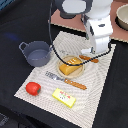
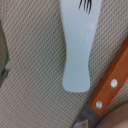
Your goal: Interact with the objects in diverse but meaningful ways.
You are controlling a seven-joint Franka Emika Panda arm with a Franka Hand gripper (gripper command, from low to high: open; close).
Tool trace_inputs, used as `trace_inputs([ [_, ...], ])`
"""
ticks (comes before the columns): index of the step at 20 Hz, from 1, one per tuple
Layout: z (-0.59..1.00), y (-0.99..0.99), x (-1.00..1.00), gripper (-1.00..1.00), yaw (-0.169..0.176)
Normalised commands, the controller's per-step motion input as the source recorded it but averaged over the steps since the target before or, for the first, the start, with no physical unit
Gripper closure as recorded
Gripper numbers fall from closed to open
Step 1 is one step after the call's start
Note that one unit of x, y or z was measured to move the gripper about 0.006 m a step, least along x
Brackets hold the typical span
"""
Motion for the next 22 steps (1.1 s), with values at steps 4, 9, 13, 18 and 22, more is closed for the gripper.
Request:
trace_inputs([
  [4,-0.24,0.19,0.16,-1.00,0.000],
  [9,-0.25,0.19,0.13,-1.00,0.000],
  [13,-0.23,0.16,0.10,-1.00,0.000],
  [18,-0.21,0.13,0.09,1.00,0.000],
  [22,-0.22,0.12,0.08,1.00,0.000],
])
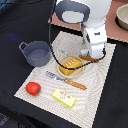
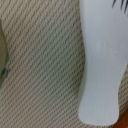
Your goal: Interact with the objects in diverse but meaningful ways.
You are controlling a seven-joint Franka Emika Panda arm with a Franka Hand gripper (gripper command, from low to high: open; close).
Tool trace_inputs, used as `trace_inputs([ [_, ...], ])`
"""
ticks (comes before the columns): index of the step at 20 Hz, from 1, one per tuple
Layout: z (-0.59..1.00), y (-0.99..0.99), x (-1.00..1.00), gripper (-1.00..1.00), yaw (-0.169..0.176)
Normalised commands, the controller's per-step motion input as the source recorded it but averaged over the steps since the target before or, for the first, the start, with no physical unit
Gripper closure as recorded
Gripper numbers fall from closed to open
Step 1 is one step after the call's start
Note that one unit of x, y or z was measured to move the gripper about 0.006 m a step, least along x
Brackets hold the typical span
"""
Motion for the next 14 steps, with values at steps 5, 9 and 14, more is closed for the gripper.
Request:
trace_inputs([
  [5,-0.20,0.16,0.11,1.00,0.000],
  [9,-0.22,0.19,0.13,1.00,0.000],
  [14,-0.20,0.21,0.16,1.00,0.000],
])
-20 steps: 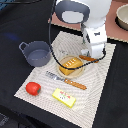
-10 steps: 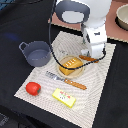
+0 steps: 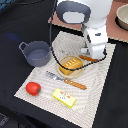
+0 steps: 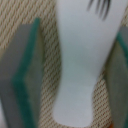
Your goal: Interact with the objects in diverse but meaningful ways.
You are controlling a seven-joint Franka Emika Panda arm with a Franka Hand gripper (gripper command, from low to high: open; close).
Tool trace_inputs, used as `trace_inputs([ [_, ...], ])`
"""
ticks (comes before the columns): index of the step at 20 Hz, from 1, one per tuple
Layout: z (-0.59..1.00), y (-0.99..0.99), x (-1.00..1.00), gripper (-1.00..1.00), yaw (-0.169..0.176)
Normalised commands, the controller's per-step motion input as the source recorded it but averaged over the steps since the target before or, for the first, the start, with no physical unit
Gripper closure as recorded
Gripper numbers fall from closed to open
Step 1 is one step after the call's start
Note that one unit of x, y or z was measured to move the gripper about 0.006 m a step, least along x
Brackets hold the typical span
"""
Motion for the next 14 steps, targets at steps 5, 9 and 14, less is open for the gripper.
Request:
trace_inputs([
  [5,0.40,0.20,0.11,1.00,-0.013],
  [9,1.00,0.29,0.00,1.00,-0.022],
  [14,1.00,0.26,-0.05,1.00,-0.016],
])
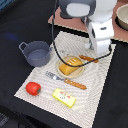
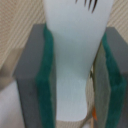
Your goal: Interact with the objects in diverse but meaningful ways.
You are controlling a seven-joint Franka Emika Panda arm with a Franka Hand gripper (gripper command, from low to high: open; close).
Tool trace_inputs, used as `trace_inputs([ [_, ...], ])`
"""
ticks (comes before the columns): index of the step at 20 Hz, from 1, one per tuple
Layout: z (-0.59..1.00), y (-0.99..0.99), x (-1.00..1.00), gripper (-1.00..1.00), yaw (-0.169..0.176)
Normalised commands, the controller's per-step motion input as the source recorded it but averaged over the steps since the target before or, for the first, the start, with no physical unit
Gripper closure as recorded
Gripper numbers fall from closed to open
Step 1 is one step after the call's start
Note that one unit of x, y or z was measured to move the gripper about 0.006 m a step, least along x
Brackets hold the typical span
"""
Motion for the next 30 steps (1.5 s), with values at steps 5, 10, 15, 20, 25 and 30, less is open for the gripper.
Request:
trace_inputs([
  [5,0.79,0.09,-0.34,1.00,-0.028],
  [10,0.06,-0.38,-0.83,1.00,0.007],
  [15,0.00,-0.45,-0.88,1.00,0.000],
  [20,0.00,-0.47,-0.87,1.00,0.000],
  [25,-0.12,-0.50,-0.83,1.00,0.000],
  [30,-0.32,-0.53,-0.82,1.00,0.000],
])
